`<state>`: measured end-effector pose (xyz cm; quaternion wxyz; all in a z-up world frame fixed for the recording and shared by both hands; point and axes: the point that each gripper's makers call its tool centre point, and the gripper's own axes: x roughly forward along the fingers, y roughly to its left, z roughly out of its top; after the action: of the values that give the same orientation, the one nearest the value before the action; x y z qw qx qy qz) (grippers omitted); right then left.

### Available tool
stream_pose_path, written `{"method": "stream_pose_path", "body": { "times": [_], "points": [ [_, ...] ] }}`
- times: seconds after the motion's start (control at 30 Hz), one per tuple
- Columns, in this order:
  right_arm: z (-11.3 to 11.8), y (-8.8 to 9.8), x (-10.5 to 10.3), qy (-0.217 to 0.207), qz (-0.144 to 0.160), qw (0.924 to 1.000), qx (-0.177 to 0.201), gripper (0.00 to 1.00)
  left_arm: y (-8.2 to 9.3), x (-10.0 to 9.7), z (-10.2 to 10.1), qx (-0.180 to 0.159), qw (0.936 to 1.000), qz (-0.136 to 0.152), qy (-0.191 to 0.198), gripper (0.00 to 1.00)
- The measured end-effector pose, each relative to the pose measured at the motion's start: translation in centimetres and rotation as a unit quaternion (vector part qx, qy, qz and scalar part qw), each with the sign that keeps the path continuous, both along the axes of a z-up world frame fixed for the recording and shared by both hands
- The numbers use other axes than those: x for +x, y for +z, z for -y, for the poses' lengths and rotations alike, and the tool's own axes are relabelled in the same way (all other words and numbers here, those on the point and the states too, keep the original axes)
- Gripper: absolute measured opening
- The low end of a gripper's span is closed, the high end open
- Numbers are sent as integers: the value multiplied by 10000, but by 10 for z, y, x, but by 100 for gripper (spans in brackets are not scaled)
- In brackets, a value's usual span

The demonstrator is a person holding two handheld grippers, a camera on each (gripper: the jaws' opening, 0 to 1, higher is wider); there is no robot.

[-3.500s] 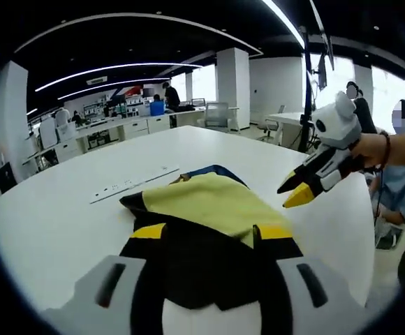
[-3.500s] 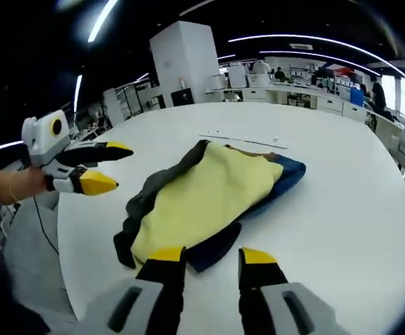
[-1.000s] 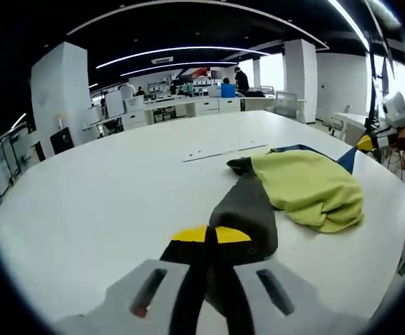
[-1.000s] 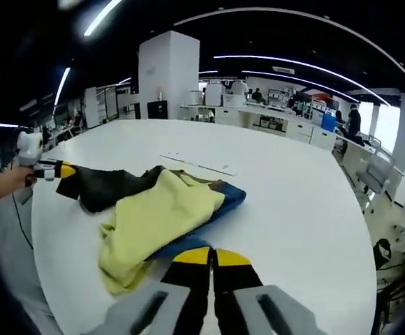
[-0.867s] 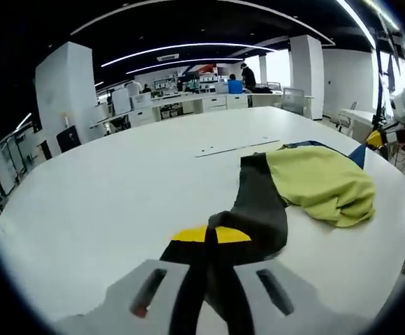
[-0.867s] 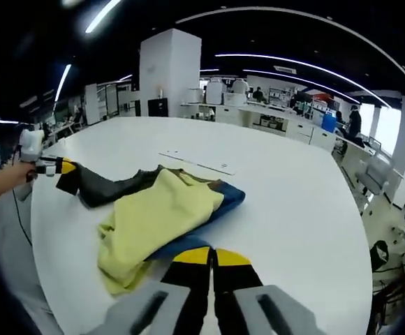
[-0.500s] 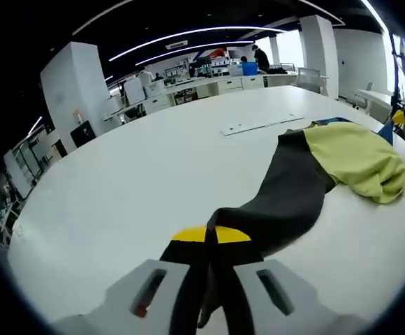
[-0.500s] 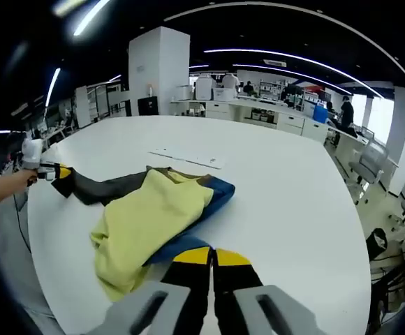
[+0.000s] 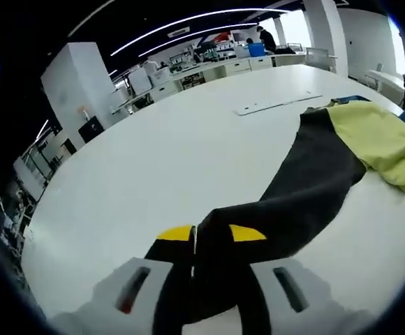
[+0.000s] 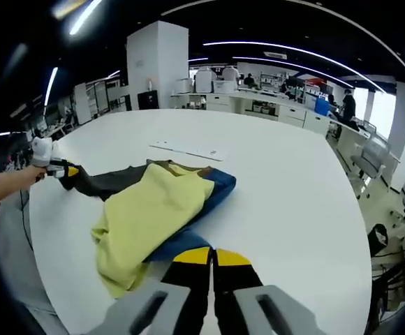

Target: Fold the garment on the visible template until the final outline fits inside the template.

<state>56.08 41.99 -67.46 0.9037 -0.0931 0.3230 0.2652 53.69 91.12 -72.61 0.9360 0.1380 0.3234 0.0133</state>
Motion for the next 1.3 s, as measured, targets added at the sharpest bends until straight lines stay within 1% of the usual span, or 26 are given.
{"method": "stream_pose_path", "body": {
  "times": [0.03,0.07,0.1,0.17,0.23,0.33,0.37,0.4,0.43,0.5,0.53,0.6,0.63,0.7,0.77,0.83,0.9,1.03,1.07,1.1,1.13,1.2,1.23,1.27,1.3],
  "points": [
    [0,0,0,0,-2,10000,-1,0,3,2,5,-16,9999,49,-100,34],
    [0,0,0,2,-8,10000,-4,0,6,2,13,3,9998,78,-204,35],
    [0,-1,-1,3,-12,10000,-4,0,10,3,20,26,9994,109,-327,34],
    [-1,-1,-1,12,-35,10000,-2,0,15,4,41,47,9974,160,-705,33],
    [-2,-1,-2,18,-43,10000,29,0,20,6,66,-65,9939,264,-1072,35],
    [-2,-1,-2,24,-41,10000,23,0,23,8,95,-50,9881,267,-1514,33],
    [-2,-2,-2,32,-43,10000,15,0,21,7,108,-78,9859,204,-1659,33],
    [-2,-1,-2,34,-39,10000,10,0,20,7,112,-102,9854,179,-1691,32],
    [-2,-1,-1,33,-34,10000,9,0,16,6,126,-134,9816,70,-1904,31],
    [-2,-1,-1,28,-40,10000,20,0,16,9,143,-67,9778,171,-2086,31],
    [-2,-2,-1,19,-51,10000,34,0,14,9,149,-83,9760,125,-2175,30],
    [-1,-3,-2,1,-104,9999,71,0,5,11,165,-284,9723,4,-2320,29],
    [-1,-3,-2,-5,-116,9999,77,0,2,11,171,-330,9713,-34,-2356,29],
    [-1,-4,-3,-18,-132,9999,85,0,-6,14,184,-329,9669,-109,-2530,28],
    [-1,-5,-3,-17,-140,9999,88,0,-10,16,192,-336,9645,-116,-2615,26],
    [-1,-6,-4,-12,-153,9998,95,0,-16,19,201,-407,9624,-187,-2680,23],
    [-1,-7,-5,-20,-172,9998,107,0,-21,21,208,-428,9604,-218,-2743,23],
    [-1,-9,-5,-34,-205,9997,161,0,-32,24,216,-439,9572,-328,-2841,21],
    [0,-9,-5,-28,-208,9997,157,0,-37,24,216,-448,9567,-436,-2843,19],
    [1,-9,-5,-23,-210,9997,155,0,-38,24,216,-509,9580,-482,-2782,19],
    [1,-9,-5,-15,-207,9997,161,0,-39,26,214,-522,9601,-441,-2711,18],
    [2,-8,-5,2,-203,9996,177,0,-39,29,213,-474,9608,-403,-2702,17],
    [2,-8,-5,9,-206,9996,175,0,-41,29,213,-553,9615,-446,-2655,15],
    [3,-9,-5,17,-207,9996,174,0,-40,30,215,-687,9619,-408,-2616,14],
    [3,-9,-4,25,-207,9996,177,0,-42,31,215,-712,9619,-454,-2602,12]
  ]
}}
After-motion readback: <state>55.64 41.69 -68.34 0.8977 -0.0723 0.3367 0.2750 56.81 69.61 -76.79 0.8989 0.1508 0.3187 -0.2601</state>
